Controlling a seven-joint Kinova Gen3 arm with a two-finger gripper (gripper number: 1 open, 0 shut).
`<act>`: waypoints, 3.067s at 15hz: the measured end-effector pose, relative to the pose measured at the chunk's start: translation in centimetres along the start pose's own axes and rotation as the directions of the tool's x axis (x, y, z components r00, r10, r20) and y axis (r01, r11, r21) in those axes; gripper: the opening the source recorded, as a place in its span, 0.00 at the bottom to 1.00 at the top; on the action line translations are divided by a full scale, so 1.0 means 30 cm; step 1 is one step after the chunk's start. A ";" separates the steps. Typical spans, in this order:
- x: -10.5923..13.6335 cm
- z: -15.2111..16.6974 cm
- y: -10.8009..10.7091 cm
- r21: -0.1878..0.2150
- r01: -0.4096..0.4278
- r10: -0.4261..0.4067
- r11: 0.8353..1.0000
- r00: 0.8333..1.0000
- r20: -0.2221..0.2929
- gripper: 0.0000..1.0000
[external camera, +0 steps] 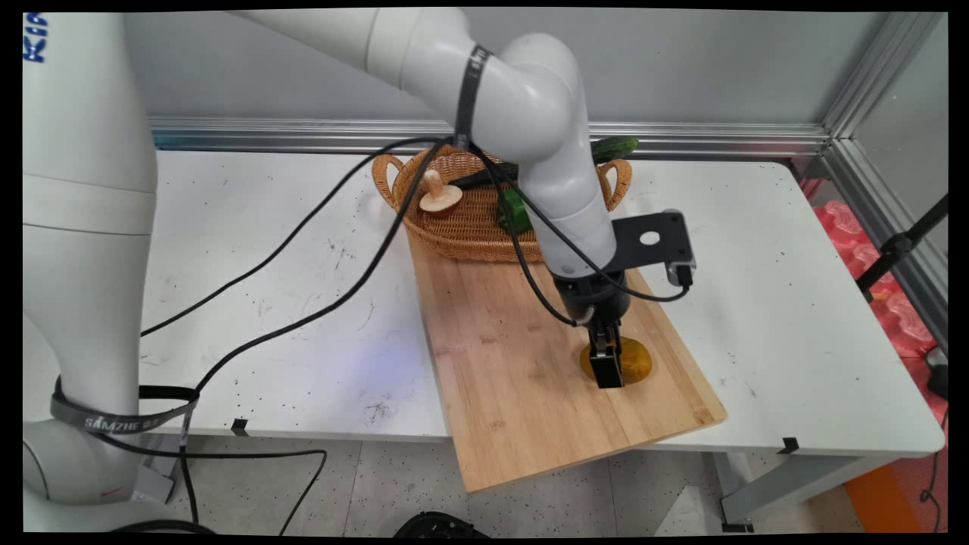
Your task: Pick up the potato from the cutting board, then place the picked object in the vegetable basket
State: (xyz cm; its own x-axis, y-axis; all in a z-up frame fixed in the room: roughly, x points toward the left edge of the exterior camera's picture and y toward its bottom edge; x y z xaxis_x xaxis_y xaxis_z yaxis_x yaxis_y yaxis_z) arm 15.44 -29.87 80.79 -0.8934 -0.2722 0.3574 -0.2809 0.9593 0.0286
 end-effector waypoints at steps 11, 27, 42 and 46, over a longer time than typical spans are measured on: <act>0.018 0.060 0.007 -0.012 -0.030 0.030 0.999 0.999 0.013 0.00; -0.002 -0.427 -0.033 0.119 0.136 -0.126 0.983 0.988 -0.092 0.00; -0.289 -0.749 -0.285 0.345 0.564 -0.532 0.750 0.825 -0.191 0.00; -0.349 -0.703 -0.337 0.345 0.586 -0.564 0.733 0.808 -0.172 0.00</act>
State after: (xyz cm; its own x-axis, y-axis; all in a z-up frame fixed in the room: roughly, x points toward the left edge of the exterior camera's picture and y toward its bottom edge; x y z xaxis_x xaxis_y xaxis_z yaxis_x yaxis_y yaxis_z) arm 35.02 -35.13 96.45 -0.5026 -0.7480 0.4334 -0.8503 0.5182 -0.0918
